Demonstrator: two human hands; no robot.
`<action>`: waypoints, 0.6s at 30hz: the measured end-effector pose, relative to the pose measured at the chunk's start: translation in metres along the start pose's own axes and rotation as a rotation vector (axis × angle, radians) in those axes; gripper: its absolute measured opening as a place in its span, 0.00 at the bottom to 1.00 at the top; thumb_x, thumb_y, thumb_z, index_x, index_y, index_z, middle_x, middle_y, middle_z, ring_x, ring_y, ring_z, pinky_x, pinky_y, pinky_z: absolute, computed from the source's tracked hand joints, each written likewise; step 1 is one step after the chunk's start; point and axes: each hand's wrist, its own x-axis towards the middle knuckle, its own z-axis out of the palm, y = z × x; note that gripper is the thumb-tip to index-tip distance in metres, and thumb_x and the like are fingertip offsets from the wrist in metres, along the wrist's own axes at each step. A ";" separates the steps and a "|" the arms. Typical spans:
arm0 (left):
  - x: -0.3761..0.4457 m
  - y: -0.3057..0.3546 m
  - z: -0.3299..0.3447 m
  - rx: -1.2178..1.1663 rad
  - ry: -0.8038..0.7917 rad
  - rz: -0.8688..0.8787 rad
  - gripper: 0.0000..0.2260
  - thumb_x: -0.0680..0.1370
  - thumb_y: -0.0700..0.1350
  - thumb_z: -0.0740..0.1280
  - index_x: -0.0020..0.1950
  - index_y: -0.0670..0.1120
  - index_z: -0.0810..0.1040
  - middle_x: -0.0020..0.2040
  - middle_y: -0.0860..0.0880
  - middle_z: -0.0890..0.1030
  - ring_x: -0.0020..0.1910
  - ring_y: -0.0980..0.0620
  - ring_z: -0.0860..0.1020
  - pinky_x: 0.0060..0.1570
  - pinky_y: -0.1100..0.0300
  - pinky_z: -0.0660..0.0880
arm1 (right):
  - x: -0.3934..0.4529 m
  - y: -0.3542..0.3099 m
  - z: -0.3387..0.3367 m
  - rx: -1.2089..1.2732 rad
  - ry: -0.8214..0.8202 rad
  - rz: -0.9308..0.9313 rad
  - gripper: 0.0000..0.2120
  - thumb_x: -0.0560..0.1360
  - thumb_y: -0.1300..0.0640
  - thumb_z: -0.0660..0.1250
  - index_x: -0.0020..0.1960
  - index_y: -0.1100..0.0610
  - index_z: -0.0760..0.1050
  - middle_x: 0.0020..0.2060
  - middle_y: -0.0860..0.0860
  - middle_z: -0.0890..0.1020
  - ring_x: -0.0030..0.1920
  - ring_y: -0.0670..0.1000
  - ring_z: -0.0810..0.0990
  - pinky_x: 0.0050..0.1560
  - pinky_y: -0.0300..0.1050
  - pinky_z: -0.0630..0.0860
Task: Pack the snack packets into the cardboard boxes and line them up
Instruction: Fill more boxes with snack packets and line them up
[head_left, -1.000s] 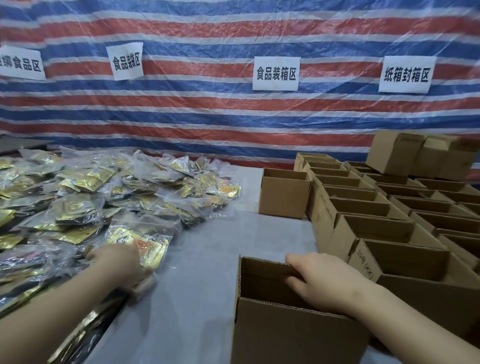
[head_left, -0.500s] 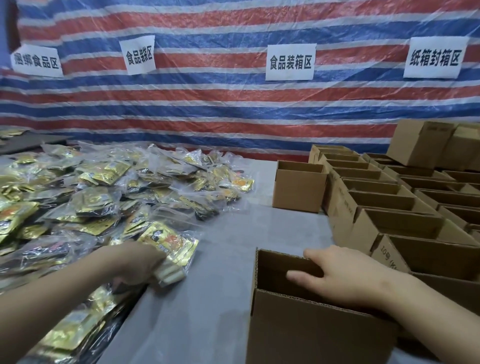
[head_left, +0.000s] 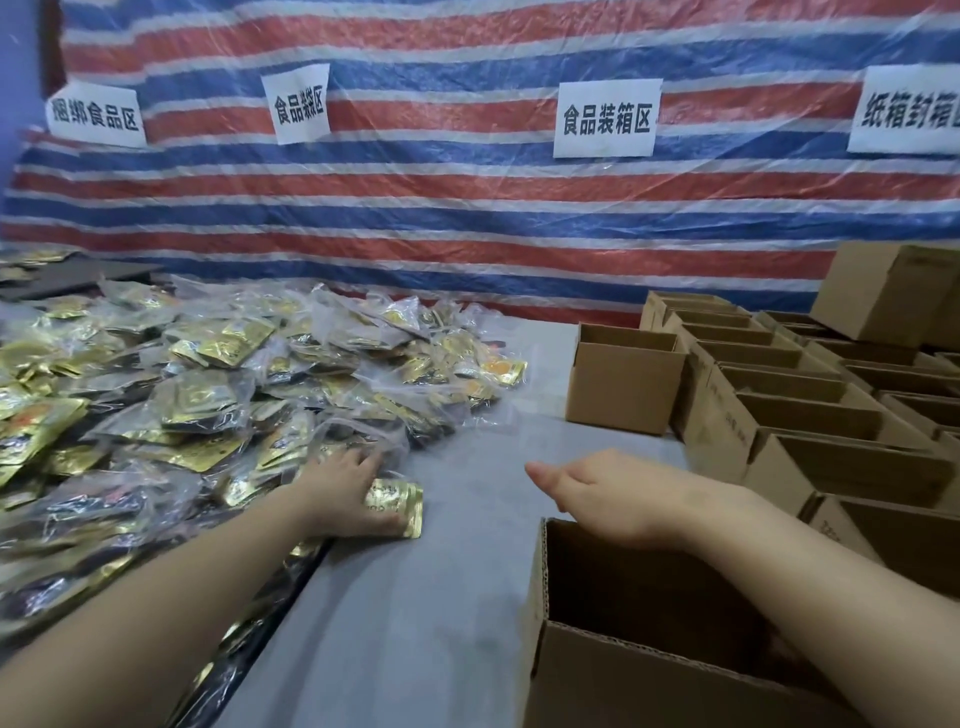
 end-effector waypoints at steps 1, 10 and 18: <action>0.002 0.003 0.002 0.004 -0.013 -0.004 0.53 0.59 0.83 0.52 0.77 0.56 0.58 0.71 0.47 0.71 0.72 0.46 0.67 0.74 0.38 0.52 | 0.002 -0.001 0.002 -0.009 0.005 -0.007 0.44 0.73 0.26 0.39 0.67 0.52 0.77 0.67 0.51 0.78 0.64 0.52 0.77 0.57 0.46 0.67; -0.021 0.033 -0.024 0.222 0.054 0.154 0.25 0.66 0.65 0.68 0.55 0.51 0.71 0.57 0.47 0.77 0.55 0.45 0.76 0.55 0.51 0.74 | 0.007 0.011 0.005 0.021 0.068 0.019 0.40 0.76 0.27 0.42 0.58 0.55 0.80 0.53 0.51 0.83 0.51 0.49 0.80 0.58 0.50 0.76; -0.076 0.058 -0.137 -0.956 0.466 0.105 0.13 0.70 0.53 0.77 0.48 0.57 0.76 0.38 0.57 0.83 0.37 0.58 0.82 0.34 0.66 0.77 | -0.013 0.019 -0.014 0.630 0.245 -0.085 0.40 0.67 0.24 0.56 0.70 0.47 0.68 0.65 0.43 0.75 0.59 0.39 0.74 0.58 0.38 0.72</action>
